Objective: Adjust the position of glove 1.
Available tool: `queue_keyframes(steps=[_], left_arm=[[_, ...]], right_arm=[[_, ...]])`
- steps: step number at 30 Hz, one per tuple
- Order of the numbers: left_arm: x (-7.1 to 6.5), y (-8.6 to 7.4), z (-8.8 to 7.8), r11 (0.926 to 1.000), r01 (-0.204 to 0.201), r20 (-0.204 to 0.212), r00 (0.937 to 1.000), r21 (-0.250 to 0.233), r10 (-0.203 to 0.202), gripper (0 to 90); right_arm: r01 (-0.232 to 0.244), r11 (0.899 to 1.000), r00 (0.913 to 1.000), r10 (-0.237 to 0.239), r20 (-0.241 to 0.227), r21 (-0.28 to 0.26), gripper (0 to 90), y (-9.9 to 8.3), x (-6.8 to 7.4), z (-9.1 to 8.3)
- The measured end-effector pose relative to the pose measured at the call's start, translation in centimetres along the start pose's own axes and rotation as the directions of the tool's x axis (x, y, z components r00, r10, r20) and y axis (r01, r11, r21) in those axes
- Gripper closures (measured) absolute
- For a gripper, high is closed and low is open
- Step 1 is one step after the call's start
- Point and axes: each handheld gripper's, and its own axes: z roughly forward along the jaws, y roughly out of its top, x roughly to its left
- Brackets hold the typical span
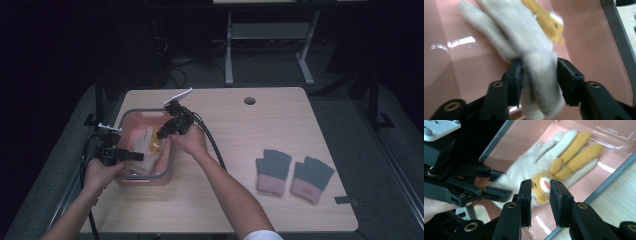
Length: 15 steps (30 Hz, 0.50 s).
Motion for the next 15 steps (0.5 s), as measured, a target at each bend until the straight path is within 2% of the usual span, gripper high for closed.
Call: queue_keyframes(steps=[4, 5, 8, 9, 10, 11, 15], left_arm=[[-0.1, 0.4, -1.0, 0.9998, -0.010, -0.014, 0.9999, -0.019, 0.009, 51.4], [-0.2, 0.7, -1.6, 0.9990, -0.014, -0.027, 0.9996, -0.042, 0.013, 51.6], [-0.3, 1.0, -1.8, 0.9985, -0.032, -0.034, 0.9990, -0.045, 0.030, 58.8], [-0.4, 1.0, -1.4, 0.9975, -0.070, -0.045, 0.9966, -0.009, 0.069, 62.3], [-0.4, 1.0, -1.4, 0.9975, -0.070, -0.045, 0.9966, -0.009, 0.069, 65.7], [-0.5, 0.9, -0.6, 0.9928, -0.111, -0.077, 0.9905, 0.047, 0.114, 67.5], [-0.7, 0.6, 0.5, 0.9815, -0.145, -0.116, 0.9803, 0.125, 0.160, 70.9]], right_arm=[[0.003, 1.000, 1.0000, -0.003, -0.002, -0.004, 70.9, -0.1, -0.1, -0.5], [0.005, 1.000, 1.0000, -0.005, -0.007, -0.006, 70.9, -0.1, -0.1, -0.5], [0.005, 1.000, 1.0000, -0.005, -0.007, -0.011, 70.9, -0.2, -0.1, -0.8], [0.009, 1.000, 0.9999, -0.009, -0.006, -0.012, 70.9, -0.2, -0.1, -0.9], [0.008, 1.000, 0.9999, -0.008, -0.009, -0.015, 70.9, -0.2, -0.1, -1.0], [0.001, 1.000, 0.9999, -0.001, -0.014, -0.015, 70.1, -0.3, -0.1, -1.0], [0.010, 1.000, 0.9998, -0.010, -0.019, -0.026, 70.0, -0.3, -0.2, -1.4]])
